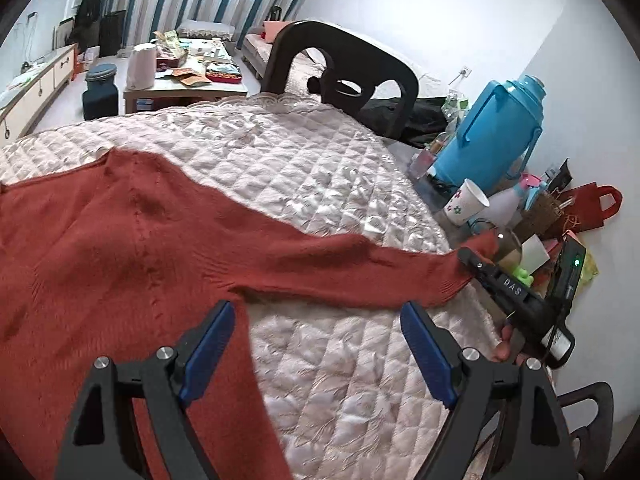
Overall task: Fold small clothes
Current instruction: 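Reach the right gripper to the sleeve cuff and close on it, then close the left gripper on the cuff while the right gripper releases it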
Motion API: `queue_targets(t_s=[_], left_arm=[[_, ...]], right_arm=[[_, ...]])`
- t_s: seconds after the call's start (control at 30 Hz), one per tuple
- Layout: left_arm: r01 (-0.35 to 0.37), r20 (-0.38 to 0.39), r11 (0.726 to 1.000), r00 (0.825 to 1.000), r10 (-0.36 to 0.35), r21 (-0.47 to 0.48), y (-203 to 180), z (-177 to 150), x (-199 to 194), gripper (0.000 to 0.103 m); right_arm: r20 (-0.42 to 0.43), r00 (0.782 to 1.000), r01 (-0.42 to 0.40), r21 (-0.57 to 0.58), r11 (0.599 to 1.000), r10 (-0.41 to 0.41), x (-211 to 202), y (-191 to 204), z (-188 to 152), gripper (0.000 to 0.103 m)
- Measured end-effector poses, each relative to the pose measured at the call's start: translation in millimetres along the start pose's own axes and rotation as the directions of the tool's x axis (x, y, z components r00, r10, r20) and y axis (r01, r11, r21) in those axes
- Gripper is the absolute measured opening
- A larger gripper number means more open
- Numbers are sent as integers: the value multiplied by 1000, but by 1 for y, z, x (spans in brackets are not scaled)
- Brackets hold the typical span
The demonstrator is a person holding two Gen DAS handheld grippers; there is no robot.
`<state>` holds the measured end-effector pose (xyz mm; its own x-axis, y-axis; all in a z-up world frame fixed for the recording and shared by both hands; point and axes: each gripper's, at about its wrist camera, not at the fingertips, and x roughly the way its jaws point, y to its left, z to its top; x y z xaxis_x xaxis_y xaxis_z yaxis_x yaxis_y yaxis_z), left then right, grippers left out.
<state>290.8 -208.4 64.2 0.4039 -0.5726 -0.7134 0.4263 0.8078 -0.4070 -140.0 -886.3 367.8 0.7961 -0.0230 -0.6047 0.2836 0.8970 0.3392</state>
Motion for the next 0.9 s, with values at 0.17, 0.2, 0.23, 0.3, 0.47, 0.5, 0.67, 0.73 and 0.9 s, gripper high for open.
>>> queue_targets(t_s=[0.17,0.2,0.23,0.3,0.47,0.5,0.67,0.73,0.9], left_arm=[[36,1,999,999,-36,-8,-5,10,7,87],[50,-4,998,999,-50,-24,-4,12,10,88],[66,-9,997,998,-67,-44,-3,14,13,89],[76,-26,995,997,-77,-63,-2,17,22,90],[75,-92,996,993,-79,-45,-12,19,50,91],[94,-100,993,990,-100,-65,-12,20,55,92],[155,-151,976,972,-179,-155,-20,21,84,93],[158,-152,974,971,-183,-165,-25,22,90,94],[157,-178,976,967,-183,-150,-40,20,103,96]], right_arm=[[-22,992,-127,-71,989,126,4,25,-4,13],[-27,990,-138,-75,988,136,7,27,-6,13],[-37,988,-154,-78,985,152,9,30,-8,13],[-57,987,-156,-91,984,152,14,34,-12,13],[-104,987,-139,-128,982,126,23,41,-23,13],[-117,985,-143,-136,980,127,24,42,-25,13],[-185,965,-213,-142,967,186,28,42,-31,13],[-200,963,-217,-163,963,183,26,44,-36,14],[-225,959,-218,-188,958,174,24,42,-39,22]])
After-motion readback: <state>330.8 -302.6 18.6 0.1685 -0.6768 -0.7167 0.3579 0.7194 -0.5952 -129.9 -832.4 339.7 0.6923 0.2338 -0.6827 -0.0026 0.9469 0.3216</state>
